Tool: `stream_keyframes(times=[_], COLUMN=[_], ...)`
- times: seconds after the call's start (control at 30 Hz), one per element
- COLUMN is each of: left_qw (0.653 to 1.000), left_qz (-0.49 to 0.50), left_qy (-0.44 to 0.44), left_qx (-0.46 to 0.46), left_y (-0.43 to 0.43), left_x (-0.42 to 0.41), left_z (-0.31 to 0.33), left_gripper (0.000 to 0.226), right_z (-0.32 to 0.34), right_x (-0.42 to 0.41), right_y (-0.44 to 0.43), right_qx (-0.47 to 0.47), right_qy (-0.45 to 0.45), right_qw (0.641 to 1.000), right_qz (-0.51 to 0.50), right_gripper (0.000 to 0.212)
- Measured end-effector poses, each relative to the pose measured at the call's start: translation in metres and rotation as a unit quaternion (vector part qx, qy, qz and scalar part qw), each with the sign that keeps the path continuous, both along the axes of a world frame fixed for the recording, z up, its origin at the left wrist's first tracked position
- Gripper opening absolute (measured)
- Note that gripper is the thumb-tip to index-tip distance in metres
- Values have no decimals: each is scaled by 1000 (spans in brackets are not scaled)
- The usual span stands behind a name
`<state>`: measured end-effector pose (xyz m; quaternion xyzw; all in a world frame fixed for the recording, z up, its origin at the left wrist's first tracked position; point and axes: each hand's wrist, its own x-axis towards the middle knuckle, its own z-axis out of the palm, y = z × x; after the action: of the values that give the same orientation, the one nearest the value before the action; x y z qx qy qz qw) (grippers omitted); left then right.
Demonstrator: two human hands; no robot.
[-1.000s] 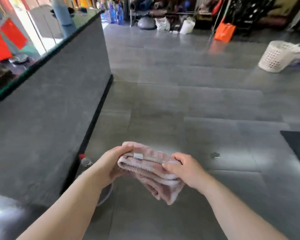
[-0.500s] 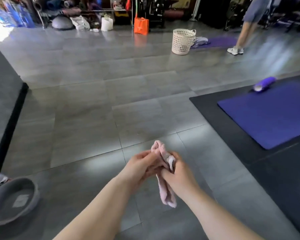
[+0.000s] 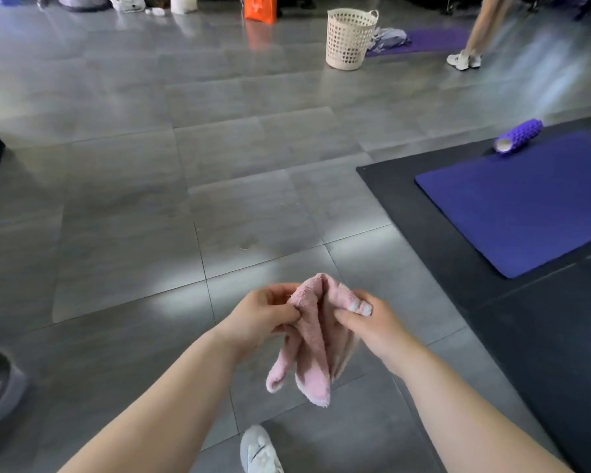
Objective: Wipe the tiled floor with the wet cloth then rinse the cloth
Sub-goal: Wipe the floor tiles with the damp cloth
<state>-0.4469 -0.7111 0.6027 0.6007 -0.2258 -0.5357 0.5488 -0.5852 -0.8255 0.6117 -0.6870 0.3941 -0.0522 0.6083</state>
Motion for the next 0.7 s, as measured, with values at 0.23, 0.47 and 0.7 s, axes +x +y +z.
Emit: stream_keyframes(times=[0.23, 0.47, 0.7], left_qw=[989, 961, 924], left_qz=[100, 171, 314], left_qy=[-82, -157, -45], left_qx=[75, 152, 213], left_y=[-54, -76, -103], left_x=[39, 11, -59], left_z=[-11, -52, -156], left_gripper=[18, 39, 20], right_z=[-22, -60, -162], right_x=[16, 17, -9], right_y=[-93, -139, -168], right_qx=[-10, 7, 69], right_qy=[3, 27, 85], right_qw=[1000, 994, 981], right_qz=[-24, 105, 159], right_gripper=[24, 28, 31])
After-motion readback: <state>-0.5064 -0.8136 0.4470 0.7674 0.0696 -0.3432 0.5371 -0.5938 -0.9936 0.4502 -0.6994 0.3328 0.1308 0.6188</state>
